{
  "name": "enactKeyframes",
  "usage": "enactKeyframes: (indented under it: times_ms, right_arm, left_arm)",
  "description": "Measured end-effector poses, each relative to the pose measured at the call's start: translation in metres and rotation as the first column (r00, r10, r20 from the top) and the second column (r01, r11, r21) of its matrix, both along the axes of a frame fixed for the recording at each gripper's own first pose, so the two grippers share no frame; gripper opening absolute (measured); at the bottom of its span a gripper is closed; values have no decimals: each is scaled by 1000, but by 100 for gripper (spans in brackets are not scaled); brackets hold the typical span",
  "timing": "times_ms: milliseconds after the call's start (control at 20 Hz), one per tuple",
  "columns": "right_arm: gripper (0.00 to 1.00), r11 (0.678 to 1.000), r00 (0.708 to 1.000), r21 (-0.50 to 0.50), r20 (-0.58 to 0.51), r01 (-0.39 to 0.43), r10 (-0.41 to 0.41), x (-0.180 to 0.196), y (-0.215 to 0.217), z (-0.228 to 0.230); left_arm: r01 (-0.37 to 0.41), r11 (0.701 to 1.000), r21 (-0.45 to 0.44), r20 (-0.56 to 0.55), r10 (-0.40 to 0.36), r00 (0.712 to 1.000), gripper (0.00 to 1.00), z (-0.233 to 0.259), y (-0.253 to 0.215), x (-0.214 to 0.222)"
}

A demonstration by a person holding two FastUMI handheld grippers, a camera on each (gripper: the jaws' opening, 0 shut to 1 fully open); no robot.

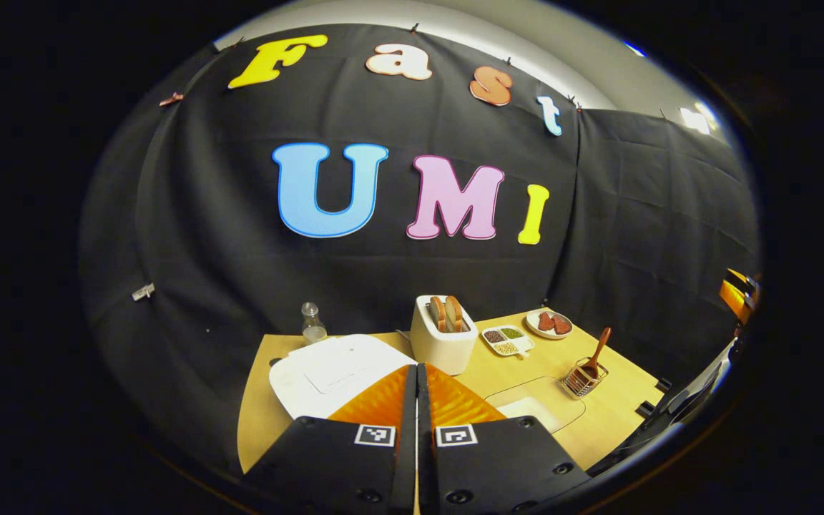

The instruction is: Close the left gripper, press the button to open the rice cooker; take a wooden spoon from the chopstick holder with the right hand, scoop a spoonful of rice and pour it into the rice cooker, then put the wooden spoon back into the chopstick holder.

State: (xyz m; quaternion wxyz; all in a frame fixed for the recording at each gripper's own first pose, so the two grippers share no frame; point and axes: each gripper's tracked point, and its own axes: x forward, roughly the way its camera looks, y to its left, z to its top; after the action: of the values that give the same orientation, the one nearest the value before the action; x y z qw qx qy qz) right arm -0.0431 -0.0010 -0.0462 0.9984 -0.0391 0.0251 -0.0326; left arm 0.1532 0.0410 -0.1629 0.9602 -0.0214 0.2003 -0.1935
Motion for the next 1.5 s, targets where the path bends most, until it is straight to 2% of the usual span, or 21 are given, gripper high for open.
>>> enactKeyframes:
  times_ms: [200,450,600,750,900,1250,1500]
  right_arm:
    - [98,1000,1000,-6,-9,14,-14,0,-2,-5]
    - [98,999,999,-13,-26,31,-31,0,-1,-9]
    - [98,999,998,-23,-26,48,-49,-1,-4,-11]
    - [98,997,996,-16,-39,74,-75,-4,-9,-17]
    - [98,995,995,-25,-48,92,-93,-9,-13,-22]
    - [98,995,993,-27,-62,98,-100,-10,-12,-28]
    - [98,995,993,-28,-68,94,-96,-16,-10,-32]
  left_arm:
    - [75,995,63,-50,-72,996,7,-27,-3,21]
    - [89,993,81,-183,-73,980,7,-71,-2,47]
    - [132,990,55,-338,-105,935,7,-107,-16,40]
    - [116,990,74,-419,-75,905,7,-131,-11,41]
    - [101,991,85,-450,-52,892,7,-142,-10,41]
    - [118,985,128,-417,-55,907,6,-137,-9,45]
    - [109,985,132,-457,-37,889,7,-148,-8,39]
